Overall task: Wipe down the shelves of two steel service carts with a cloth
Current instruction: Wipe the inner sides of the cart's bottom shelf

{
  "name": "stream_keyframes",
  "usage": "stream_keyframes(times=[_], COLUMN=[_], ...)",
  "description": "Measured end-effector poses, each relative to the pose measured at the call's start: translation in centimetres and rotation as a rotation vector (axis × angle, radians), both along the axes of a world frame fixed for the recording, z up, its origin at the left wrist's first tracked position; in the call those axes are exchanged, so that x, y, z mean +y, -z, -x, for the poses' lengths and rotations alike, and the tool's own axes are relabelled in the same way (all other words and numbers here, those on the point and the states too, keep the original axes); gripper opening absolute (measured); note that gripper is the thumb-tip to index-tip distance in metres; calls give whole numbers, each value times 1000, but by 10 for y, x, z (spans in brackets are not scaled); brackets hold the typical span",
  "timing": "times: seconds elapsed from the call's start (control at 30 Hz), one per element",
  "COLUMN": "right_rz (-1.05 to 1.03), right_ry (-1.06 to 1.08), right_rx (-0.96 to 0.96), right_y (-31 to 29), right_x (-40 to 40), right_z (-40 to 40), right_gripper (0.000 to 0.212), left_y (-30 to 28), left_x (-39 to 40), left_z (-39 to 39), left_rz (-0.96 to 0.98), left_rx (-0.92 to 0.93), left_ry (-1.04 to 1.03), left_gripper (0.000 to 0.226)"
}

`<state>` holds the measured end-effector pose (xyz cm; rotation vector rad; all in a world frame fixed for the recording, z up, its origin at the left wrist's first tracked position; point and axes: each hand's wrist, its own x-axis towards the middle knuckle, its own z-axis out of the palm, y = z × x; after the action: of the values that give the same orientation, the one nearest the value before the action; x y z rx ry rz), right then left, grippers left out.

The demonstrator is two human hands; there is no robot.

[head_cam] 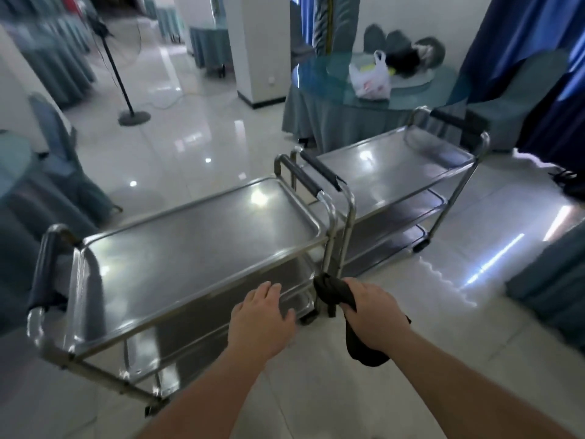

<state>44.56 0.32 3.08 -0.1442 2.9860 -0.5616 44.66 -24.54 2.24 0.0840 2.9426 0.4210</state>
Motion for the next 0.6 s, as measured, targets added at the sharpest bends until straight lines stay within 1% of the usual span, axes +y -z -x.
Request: stream_keyframes(times=[0.2,0.37,0.5,0.6], right_rz=[39,34,13,18], right_ry=[-21,-51,-50,-57], right_rx=[89,107,83,78], right_y=[-37,-51,-46,-40], right_x=[95,179,217,226], right_z=[50,82,108,140], right_gripper=[40,40,38,38], left_y=[-39,-38,-40,-46], left_x=[91,167,196,200], left_z=[44,63,79,102], left_rz=[7,4,20,28], left_rx=[104,58,38,59], left_ry=[-27,-72,-92,-121], left_gripper=[71,67,66,59])
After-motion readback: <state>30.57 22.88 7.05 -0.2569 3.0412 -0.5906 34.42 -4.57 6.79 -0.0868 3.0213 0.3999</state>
